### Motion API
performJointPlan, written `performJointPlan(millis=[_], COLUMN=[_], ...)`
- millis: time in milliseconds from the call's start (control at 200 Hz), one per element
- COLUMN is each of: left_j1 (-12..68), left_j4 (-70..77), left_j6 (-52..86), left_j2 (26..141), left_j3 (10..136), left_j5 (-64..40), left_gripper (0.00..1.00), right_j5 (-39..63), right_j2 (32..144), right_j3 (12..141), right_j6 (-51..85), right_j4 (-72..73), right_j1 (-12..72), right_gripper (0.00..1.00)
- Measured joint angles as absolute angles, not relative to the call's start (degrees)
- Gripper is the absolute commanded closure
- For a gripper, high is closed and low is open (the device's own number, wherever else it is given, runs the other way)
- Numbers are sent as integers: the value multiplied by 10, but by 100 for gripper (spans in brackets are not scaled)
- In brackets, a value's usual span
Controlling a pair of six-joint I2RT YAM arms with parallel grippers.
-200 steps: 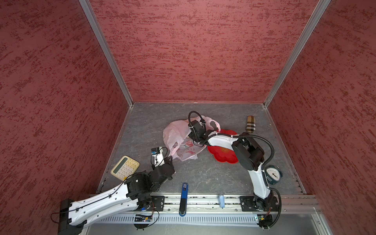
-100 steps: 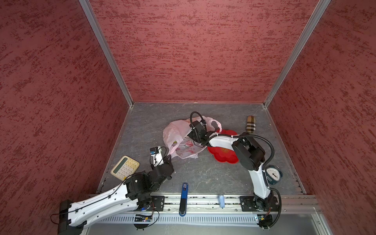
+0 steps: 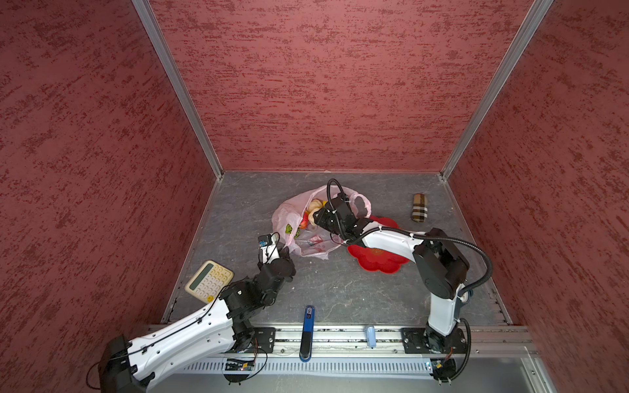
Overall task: Take fruits out of the plastic bag
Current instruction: Pick up the fruit from the plastic bag, then place the fruit on the plate.
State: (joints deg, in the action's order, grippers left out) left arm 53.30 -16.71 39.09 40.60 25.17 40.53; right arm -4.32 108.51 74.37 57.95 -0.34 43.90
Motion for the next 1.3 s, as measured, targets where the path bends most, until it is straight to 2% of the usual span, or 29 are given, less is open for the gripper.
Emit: performJointPlan(millis=[486,686,857,1082,1302], left_j1=[522,519,512,498,488], left_j4=[-128,-129,-130,-136,-153], left_j6=[386,388,390,389,386], left_j2=[428,428,433,435,426], left_j3=[258,258,260,274,283], left_j5=[392,388,379,369,363], left_gripper=[77,77,77,77,76], right_j5=[37,24,-25,-58,-58], right_j2=[899,817,761,689,649], right_j3=[734,746,797,793,702], right_j6=[462,413,366,335,325], right_j4=[-109,-172,-221,-256,-291], right_j1=[457,459,451,333,211], right_gripper=[71,70,70,70,71])
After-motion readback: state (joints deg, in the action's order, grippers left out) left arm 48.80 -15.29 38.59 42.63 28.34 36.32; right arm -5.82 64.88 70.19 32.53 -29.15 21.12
